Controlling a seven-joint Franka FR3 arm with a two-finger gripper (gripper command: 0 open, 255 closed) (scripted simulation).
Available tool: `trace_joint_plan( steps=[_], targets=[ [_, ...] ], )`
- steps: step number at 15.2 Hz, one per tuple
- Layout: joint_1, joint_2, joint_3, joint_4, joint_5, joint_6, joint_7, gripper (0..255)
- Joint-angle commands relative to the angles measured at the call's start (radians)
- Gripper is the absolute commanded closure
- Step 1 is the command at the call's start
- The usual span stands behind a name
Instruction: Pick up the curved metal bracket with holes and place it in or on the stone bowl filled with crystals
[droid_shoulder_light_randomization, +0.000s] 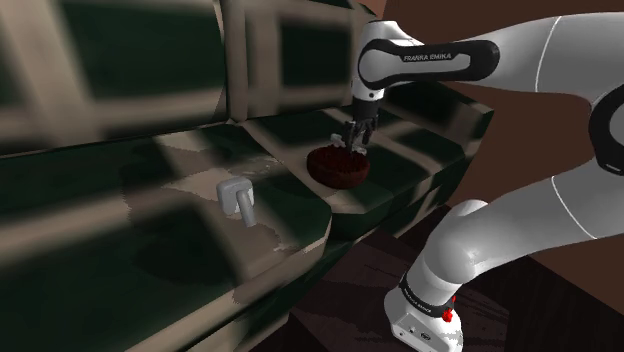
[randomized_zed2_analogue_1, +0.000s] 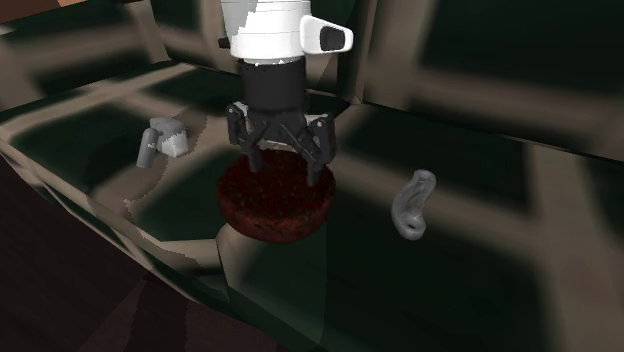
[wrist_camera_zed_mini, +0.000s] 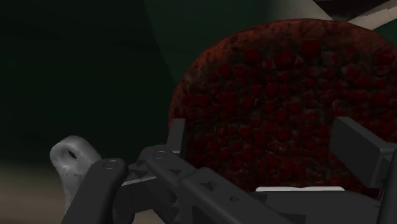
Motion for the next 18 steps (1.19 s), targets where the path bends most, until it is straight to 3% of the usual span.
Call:
trace_joint_plan(
  steps=[1,9,18],
  targets=[
    [-0.011,0.066,-0.031,0.027,-0.004,0.053,-0.022,0],
    [-0.044,0.326,-0.143,0.187,0.037,0.191,-0.131,0],
    [-0.106,0.648,-0.226,0.456,0.185,0.261,-0.283,0]
  ],
)
